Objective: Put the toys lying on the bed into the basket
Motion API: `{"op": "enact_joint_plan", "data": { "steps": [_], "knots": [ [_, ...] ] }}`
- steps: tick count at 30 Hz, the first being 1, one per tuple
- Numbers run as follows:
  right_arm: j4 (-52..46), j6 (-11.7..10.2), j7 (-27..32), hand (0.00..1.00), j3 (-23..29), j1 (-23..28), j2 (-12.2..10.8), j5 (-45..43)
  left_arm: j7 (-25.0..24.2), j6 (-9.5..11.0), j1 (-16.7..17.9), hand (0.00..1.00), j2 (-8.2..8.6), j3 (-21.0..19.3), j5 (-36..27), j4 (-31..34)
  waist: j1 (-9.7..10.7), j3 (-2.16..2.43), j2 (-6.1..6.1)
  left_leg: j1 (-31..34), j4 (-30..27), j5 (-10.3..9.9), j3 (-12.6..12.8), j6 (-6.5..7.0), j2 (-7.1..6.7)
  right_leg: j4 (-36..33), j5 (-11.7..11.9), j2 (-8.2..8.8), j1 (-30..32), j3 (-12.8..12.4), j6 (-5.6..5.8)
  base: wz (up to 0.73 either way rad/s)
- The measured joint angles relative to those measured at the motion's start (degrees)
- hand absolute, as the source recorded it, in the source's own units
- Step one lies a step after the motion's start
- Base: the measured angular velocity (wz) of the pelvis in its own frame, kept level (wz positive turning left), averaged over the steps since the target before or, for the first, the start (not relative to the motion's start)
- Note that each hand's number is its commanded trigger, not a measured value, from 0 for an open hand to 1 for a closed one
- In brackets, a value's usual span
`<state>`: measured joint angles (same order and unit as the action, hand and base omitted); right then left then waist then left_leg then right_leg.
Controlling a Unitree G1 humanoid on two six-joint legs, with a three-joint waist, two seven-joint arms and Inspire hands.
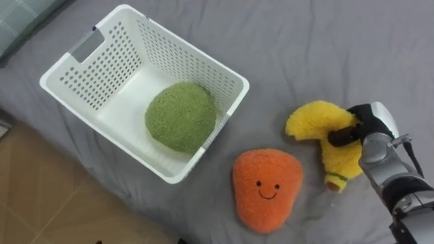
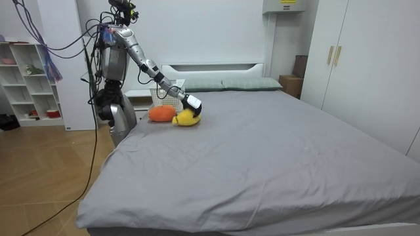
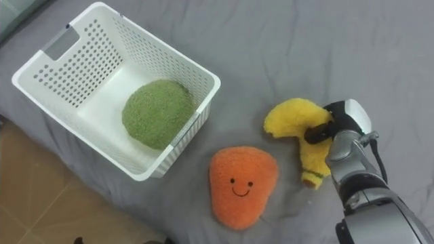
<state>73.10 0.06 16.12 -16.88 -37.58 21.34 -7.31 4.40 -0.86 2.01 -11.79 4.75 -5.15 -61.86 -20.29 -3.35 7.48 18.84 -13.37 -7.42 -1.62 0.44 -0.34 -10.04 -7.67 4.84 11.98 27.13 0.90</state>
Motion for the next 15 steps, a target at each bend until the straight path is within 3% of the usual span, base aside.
{"op": "enact_joint_plan", "data": {
  "steps": [8,11,14,15],
  "knots": [
    [-1.3,-0.5,0.0,1.0,0.8,0.0,0.5,0.0,-0.3,0.2,0.0,0.0,-0.32,-0.2,-2.1,0.3,2.4,0.04,0.0,-0.2,0.0,0.0,0.6,0.01,0.08,0.0,0.0,0.03,-0.2,-0.2,0.0,-0.01],
    [-5.4,-0.2,0.0,1.0,2.7,0.6,1.2,0.4,-0.3,0.4,0.5,0.0,-0.4,-2.0,-2.1,0.3,3.9,0.14,-0.14,-1.5,0.0,0.0,0.8,0.01,0.08,0.1,0.0,0.05,-1.4,-0.2,0.01,-0.03],
    [-11.8,-0.1,0.3,1.0,2.8,0.6,1.6,0.5,0.1,0.5,0.7,0.0,-0.56,-2.8,-2.2,0.2,5.1,0.35,-0.47,-3.9,0.2,0.0,1.7,0.0,0.23,0.3,0.0,0.04,-3.4,-0.5,0.03,-0.11],
    [-14.1,-0.1,0.2,1.0,2.8,0.8,1.5,0.5,0.1,0.5,0.7,0.0,-0.51,-2.9,-2.1,0.0,5.7,0.63,-0.68,-5.2,0.8,0.0,2.2,0.0,0.42,0.3,0.0,-0.03,-4.4,-0.8,0.04,-0.16]
  ]
}}
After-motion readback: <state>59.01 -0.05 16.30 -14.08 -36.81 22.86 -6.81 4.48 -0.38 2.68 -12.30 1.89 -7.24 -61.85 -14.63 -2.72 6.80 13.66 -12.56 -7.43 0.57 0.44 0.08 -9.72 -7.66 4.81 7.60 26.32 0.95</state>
